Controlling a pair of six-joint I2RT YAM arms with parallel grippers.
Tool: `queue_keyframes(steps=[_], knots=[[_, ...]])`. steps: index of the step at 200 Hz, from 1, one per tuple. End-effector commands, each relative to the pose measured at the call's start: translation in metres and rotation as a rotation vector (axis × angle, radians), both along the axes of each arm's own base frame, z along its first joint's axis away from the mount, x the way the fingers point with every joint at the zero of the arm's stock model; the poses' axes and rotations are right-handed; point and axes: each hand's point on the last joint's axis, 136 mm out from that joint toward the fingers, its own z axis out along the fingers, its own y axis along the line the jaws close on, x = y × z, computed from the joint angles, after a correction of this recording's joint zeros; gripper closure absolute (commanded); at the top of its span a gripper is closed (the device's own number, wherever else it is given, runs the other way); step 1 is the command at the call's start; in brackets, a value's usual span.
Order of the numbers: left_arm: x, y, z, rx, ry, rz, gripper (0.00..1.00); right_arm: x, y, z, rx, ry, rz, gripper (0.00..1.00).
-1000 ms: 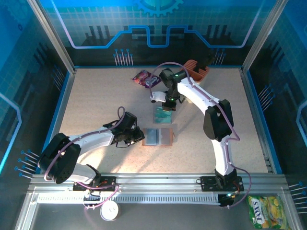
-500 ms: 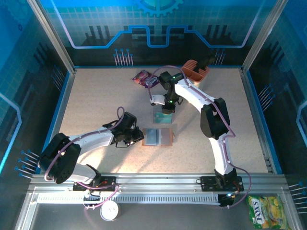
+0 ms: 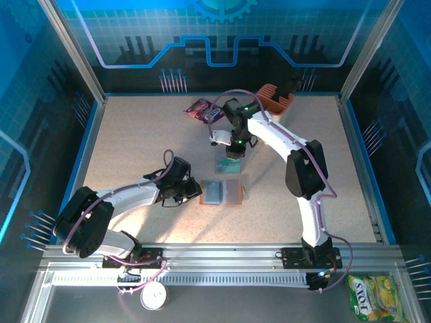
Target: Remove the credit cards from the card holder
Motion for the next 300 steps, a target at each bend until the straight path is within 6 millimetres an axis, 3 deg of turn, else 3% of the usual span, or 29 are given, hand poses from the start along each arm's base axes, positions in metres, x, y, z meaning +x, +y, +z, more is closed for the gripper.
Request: queue_keyframes(steps=[1,100,175,226,300], knots=[[0.001,-0.002,-0.001,-0.011,0.006,-0.019,0.83,-0.006,0.010,0.024,0.091,-0.038,-0.076,0.82],[0.016,-0.015,0.008,-0.090,0.009,-0.012,0.76,-0.043,0.035,0.034,0.373,0.005,-0.413,0.74],[0.018,-0.020,0.004,-0.107,0.023,-0.029,0.73,-0.062,0.044,0.008,0.506,0.175,-0.759,0.68],[0.012,-0.019,-0.005,-0.114,0.053,-0.025,0.72,-0.086,0.057,-0.005,0.561,0.249,-0.800,0.67],[0.008,-0.009,-0.007,-0.080,0.054,0.008,0.72,-0.095,0.059,-0.021,0.565,0.304,-0.901,0.67]])
